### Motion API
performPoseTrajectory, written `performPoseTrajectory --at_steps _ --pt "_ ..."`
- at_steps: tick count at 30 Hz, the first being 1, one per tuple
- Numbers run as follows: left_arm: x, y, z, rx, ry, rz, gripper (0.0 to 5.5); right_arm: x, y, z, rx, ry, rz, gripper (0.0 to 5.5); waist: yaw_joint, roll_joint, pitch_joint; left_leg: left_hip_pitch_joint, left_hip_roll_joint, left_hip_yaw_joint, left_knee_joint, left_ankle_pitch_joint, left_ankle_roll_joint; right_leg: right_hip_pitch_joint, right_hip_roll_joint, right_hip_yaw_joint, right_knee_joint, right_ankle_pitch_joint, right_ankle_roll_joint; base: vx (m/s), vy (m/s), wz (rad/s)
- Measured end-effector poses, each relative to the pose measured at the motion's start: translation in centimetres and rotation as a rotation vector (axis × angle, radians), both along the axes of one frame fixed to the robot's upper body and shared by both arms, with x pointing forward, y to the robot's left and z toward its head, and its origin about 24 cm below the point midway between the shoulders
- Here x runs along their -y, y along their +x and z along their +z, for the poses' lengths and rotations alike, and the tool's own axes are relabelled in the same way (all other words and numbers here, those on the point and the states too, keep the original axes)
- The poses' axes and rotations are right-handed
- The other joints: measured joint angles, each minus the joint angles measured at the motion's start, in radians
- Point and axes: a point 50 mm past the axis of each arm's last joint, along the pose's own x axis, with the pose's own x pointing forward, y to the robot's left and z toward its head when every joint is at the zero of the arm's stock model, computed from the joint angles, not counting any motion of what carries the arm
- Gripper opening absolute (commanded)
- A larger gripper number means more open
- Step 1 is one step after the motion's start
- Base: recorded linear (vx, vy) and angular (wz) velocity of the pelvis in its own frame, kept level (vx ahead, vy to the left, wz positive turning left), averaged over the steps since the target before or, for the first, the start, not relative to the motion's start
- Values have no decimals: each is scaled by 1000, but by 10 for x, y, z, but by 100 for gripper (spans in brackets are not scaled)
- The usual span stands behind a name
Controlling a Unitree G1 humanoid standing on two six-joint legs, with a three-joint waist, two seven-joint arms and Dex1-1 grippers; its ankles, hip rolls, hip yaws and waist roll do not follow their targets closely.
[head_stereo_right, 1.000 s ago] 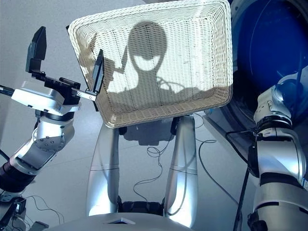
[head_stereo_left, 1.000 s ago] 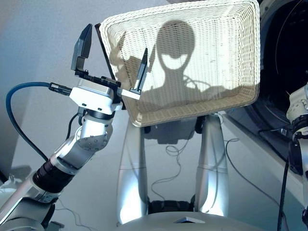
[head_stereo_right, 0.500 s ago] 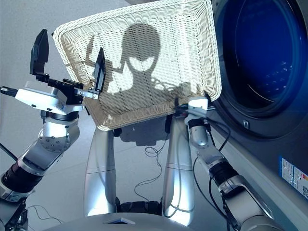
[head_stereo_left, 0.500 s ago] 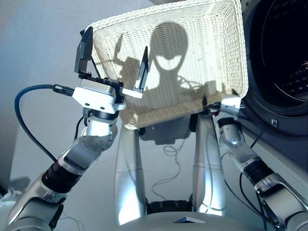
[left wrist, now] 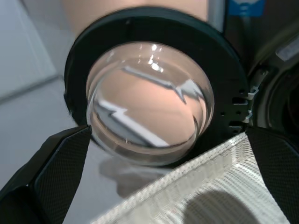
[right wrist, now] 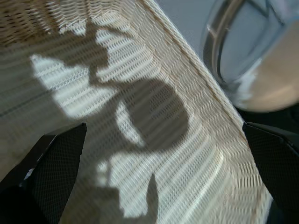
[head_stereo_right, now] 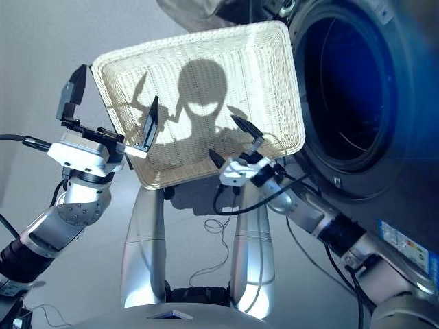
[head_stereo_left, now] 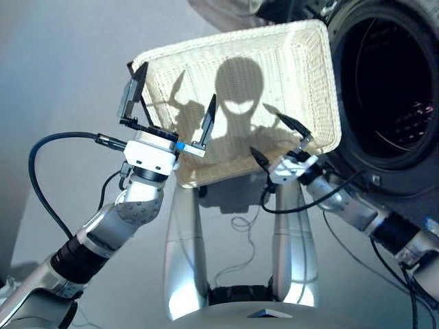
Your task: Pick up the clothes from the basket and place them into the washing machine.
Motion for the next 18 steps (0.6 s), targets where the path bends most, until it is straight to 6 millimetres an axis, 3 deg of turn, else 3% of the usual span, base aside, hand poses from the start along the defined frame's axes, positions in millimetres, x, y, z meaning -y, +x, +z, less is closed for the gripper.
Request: performPoseTrajectory --at_steps 4,8,11,15,18 --pt "-21 10 -79 -435 -280 54 550 22 -14 -45 -250 109 -177 550 -2 -14 -2 246 -10 -7 -184 40 -10 251 -11 -53 -159 10 1 145 -11 136" --pt "-41 -5 -156 -764 -418 160 550 36 -23 -88 -453 226 -376 550 1 -23 -2 520 -10 -24 -381 88 -24 532 -12 -109 -324 37 -6 189 26 176" --pt "-53 -16 -181 -851 -441 219 550 40 -30 -99 -507 281 -441 550 5 -28 -18 671 -5 -34 -510 122 -29 695 -6 -144 -456 67 -5 215 32 136" --pt "-63 -28 -202 -924 -406 287 550 39 -39 -116 -577 334 -504 550 4 -37 -103 760 -1 -31 -620 150 -26 800 -2 -165 -593 108 -1 132 45 38" --pt "-74 -55 -234 -1074 -281 366 550 48 -61 -146 -707 302 -596 550 3 -35 -218 825 -3 -14 -696 162 -24 865 -5 -166 -680 129 8 148 43 -71"
